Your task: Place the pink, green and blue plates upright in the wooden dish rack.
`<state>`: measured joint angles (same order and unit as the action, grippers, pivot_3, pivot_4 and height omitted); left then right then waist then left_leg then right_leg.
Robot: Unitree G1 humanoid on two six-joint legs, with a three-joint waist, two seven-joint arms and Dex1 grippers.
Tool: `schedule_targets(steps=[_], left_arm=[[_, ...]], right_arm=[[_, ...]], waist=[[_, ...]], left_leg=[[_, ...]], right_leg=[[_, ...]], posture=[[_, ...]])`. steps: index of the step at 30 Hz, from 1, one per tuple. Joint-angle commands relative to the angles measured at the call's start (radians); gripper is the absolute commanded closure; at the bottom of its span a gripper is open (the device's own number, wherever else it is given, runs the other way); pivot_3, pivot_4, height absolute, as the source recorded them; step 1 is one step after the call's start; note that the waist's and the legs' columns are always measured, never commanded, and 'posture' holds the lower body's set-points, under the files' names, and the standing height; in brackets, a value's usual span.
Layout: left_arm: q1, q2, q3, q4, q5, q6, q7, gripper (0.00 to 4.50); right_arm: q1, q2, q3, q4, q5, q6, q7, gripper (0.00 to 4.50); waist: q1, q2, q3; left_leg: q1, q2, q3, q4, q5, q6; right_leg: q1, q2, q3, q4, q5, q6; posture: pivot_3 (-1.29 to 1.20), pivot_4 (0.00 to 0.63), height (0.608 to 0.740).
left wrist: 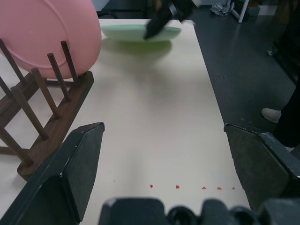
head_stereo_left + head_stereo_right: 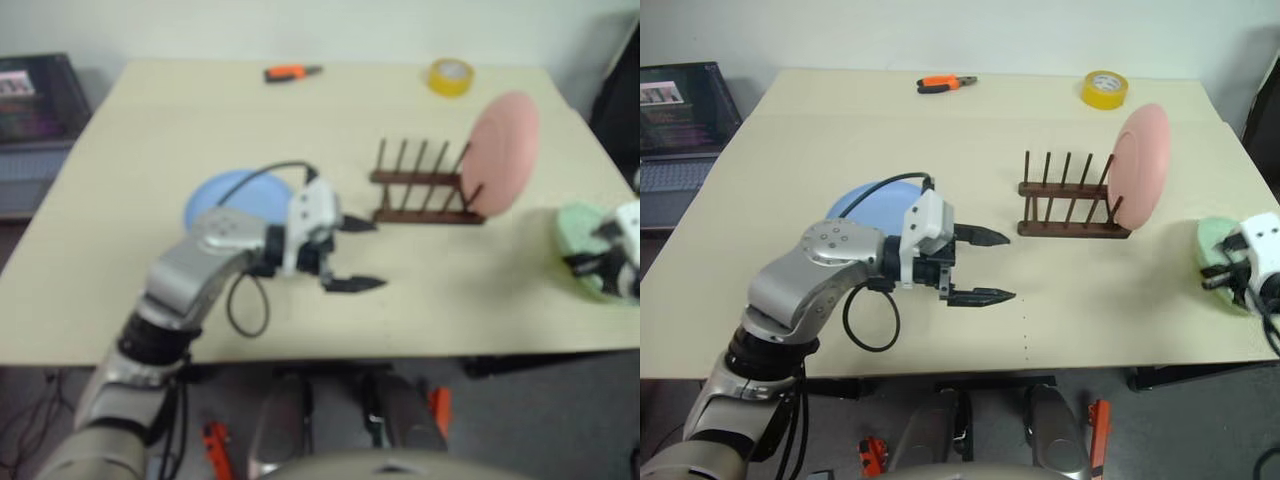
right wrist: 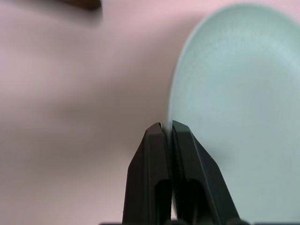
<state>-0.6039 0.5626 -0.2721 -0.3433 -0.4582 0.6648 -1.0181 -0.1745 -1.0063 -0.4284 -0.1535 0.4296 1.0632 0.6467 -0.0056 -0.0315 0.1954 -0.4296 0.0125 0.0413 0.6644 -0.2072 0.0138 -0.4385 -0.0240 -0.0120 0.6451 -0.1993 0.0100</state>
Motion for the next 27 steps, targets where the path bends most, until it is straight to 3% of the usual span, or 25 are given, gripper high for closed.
schedule_targets(steps=[1, 5, 8, 15, 16, 20, 27], left_arm=[[-0.025, -0.006, 0.006, -0.003, 0.001, -0.022, -0.011, 0.0], [-0.026, -0.007, 0.005, 0.004, 0.003, -0.03, -0.018, 0.0], [-0.025, -0.017, 0.022, 0.006, -0.008, -0.028, -0.01, 0.0], [-0.033, -0.047, 0.071, 0.031, 0.0, -0.031, 0.067, 0.0], [-0.032, -0.049, 0.074, 0.031, 0.0, -0.03, 0.075, 0.0], [-0.018, -0.05, 0.095, 0.01, -0.019, -0.013, 0.098, 0.0], [0.01, -0.027, 0.106, -0.034, -0.031, 0.014, 0.117, 0.0]], right_arm=[[-0.08, -0.03, -0.132, -0.059, 0.056, 0.025, 0.002, 4.49], [-0.136, -0.068, -0.175, -0.131, 0.113, 0.043, 0.033, 4.49], [-0.283, -0.087, -0.185, -0.145, 0.147, -0.009, 0.009, 4.49], [-0.598, 0.008, -0.079, -0.118, 0.179, -0.148, -0.059, 4.49], [-0.631, 0.034, -0.064, -0.111, 0.184, -0.173, -0.066, 4.49], [-0.792, 0.321, -0.076, -0.089, 0.37, -0.204, -0.144, 4.49], [-0.808, 0.499, -0.106, -0.037, 0.533, -0.226, -0.192, 4.49]], waist=[[0.002, 0.0, 0.0], [0.004, 0.0, 0.0], [0.0, 0.005, 0.001], [-0.001, 0.004, 0.0], [-0.001, 0.004, 0.0], [-0.017, 0.004, 0.0], [-0.006, 0.004, 0.0]], left_leg=[[0.0, 0.0, -0.001, 0.0, 0.0, 0.0], [0.0, 0.001, -0.002, -0.002, 0.0, 0.0], [-0.001, 0.0, -0.001, -0.001, 0.0, 0.0], [0.0, 0.001, -0.002, -0.001, 0.0, 0.0], [0.0, 0.001, -0.002, -0.001, 0.0, 0.0], [-0.001, 0.001, 0.001, -0.002, 0.0, 0.0], [-0.003, 0.001, -0.001, -0.002, 0.0, 0.0]], right_leg=[[0.0, 0.0, 0.0, 0.0, 0.0, 0.0], [0.0, 0.001, 0.0, -0.001, -0.001, -0.001], [-0.001, 0.0, 0.0, -0.001, -0.001, -0.001], [0.0, 0.002, 0.001, -0.001, 0.0, -0.001], [0.0, 0.002, 0.001, -0.001, 0.0, -0.001], [-0.002, 0.001, 0.003, 0.0, 0.004, 0.004], [-0.002, 0.001, 0.001, 0.0, 0.004, 0.004]], posture=[[0.0, 0.15, 0.74], [0.0, 0.15, 0.74], [0.0, 0.15, 0.74], [0.0, 0.15, 0.74], [0.0, 0.15, 0.74], [0.0, 0.15, 0.74], [0.0, 0.15, 0.74]])
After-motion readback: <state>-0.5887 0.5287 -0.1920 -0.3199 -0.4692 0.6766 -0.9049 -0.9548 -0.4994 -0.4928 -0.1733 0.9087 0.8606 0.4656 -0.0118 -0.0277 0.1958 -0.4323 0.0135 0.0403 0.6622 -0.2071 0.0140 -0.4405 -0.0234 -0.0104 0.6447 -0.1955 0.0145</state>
